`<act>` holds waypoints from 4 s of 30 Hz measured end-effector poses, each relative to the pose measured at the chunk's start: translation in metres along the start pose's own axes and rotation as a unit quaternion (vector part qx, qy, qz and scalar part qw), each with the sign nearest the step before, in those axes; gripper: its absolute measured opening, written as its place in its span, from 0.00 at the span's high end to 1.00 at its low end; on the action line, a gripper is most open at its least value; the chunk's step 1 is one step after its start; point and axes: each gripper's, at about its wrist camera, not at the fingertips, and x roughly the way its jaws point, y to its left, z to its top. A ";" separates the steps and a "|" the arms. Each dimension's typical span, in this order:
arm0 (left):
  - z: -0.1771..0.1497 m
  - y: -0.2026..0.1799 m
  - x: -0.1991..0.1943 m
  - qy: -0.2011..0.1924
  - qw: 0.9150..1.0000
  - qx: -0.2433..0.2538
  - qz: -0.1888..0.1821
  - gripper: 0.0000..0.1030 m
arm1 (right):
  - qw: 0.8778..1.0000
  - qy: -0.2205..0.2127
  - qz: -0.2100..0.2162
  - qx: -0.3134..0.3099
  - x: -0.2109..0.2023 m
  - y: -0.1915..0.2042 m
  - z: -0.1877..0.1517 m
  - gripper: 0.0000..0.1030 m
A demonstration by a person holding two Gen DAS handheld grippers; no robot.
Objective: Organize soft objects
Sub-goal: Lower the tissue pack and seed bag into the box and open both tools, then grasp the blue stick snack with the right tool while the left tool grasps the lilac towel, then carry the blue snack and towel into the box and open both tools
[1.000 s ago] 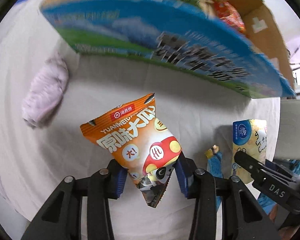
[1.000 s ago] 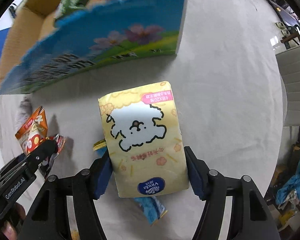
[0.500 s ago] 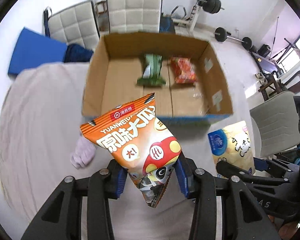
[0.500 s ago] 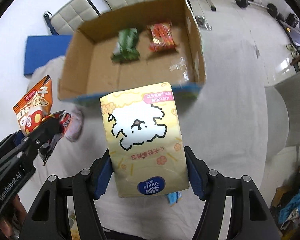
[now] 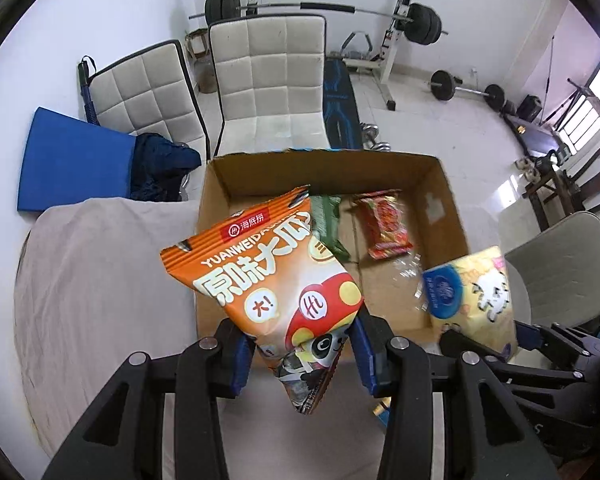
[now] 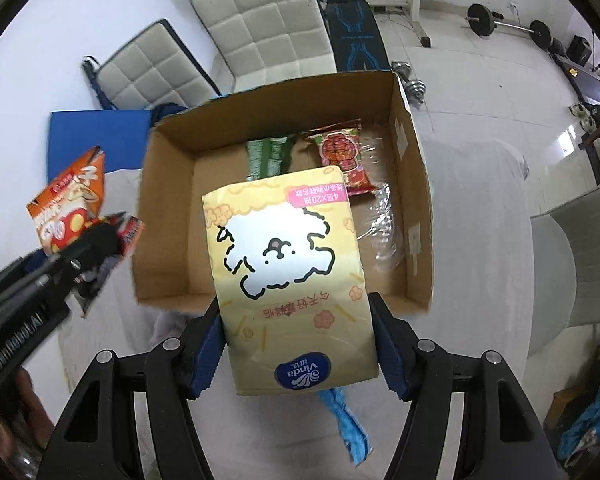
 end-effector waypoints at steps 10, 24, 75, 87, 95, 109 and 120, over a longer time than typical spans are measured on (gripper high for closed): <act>0.057 0.028 0.086 0.075 0.997 0.005 0.011 0.62 | 0.997 0.057 -0.042 0.035 0.089 -0.026 0.043 0.36; 0.096 0.031 0.176 0.142 0.989 0.020 0.029 0.59 | 0.994 0.067 -0.077 0.028 0.145 -0.037 0.042 0.28; -0.070 0.045 -0.058 -0.033 0.997 -0.071 0.030 0.06 | 0.995 -0.011 -0.093 -0.047 -0.023 0.005 -0.095 0.00; -0.199 0.120 0.050 0.136 0.971 -0.183 0.076 0.06 | 0.978 0.180 -0.104 -0.004 0.155 -0.050 -0.199 0.15; -0.179 0.129 0.098 0.154 0.973 -0.140 0.097 0.06 | 0.977 0.175 -0.123 -0.012 0.175 -0.039 -0.202 0.67; -0.151 0.109 0.195 0.231 0.969 -0.058 0.063 0.57 | 0.981 0.168 -0.097 0.019 0.160 -0.037 -0.171 0.84; -0.191 0.093 0.156 0.191 0.976 -0.093 0.047 0.68 | 0.985 0.163 -0.061 -0.013 0.138 -0.033 -0.161 0.86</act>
